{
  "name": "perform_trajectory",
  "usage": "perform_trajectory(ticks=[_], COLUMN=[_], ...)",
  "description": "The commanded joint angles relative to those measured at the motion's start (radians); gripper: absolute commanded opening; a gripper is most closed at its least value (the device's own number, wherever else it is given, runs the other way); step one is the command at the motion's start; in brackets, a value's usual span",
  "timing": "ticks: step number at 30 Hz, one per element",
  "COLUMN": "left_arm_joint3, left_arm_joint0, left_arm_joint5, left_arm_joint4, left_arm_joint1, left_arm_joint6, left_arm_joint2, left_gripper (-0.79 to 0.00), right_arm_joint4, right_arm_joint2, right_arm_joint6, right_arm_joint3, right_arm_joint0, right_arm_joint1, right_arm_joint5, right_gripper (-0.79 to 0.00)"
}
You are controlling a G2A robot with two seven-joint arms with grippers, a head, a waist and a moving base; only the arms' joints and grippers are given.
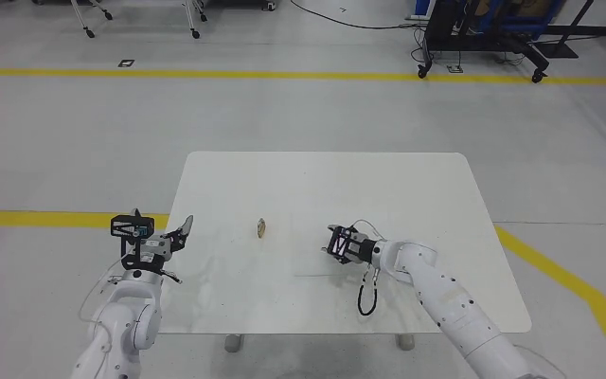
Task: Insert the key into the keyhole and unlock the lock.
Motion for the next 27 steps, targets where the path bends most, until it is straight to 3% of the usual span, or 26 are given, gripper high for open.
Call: perform_trajectory(ticks=[1, 4, 6, 19, 27], left_arm_joint3=[0.0, 0.0, 0.0, 0.0, 0.0], left_arm_joint0=[0.0, 0.0, 0.0, 0.0, 0.0], left_arm_joint5=[0.0, 0.0, 0.0, 0.0, 0.0], left_arm_joint4=[0.0, 0.0, 0.0, 0.0, 0.0], left_arm_joint1=[0.0, 0.0, 0.0, 0.0, 0.0], left_arm_joint6=[0.0, 0.0, 0.0, 0.0, 0.0], left_arm_joint2=[0.0, 0.0, 0.0, 0.0, 0.0], left_gripper=[0.0, 0.0, 0.0, 0.0, 0.0], right_arm_joint4=[-0.001, -0.011, -0.005, -0.017, 0.046], right_arm_joint2=[-0.003, -0.007, -0.009, -0.013, 0.071], right_arm_joint6=[0.009, 0.036, 0.036, 0.035, -0.061], right_arm_joint3=[0.012, 0.022, 0.018, -0.001, -0.081], right_arm_joint0=[0.009, 0.021, 0.024, 0.028, -0.025], right_arm_joint1=[0.0, 0.001, 0.0, 0.006, 0.028], right_arm_joint5=[-0.011, -0.021, -0.021, -0.023, -0.014], right_gripper=[-0.523, -0.634, -0.785, -0.785, -0.785])
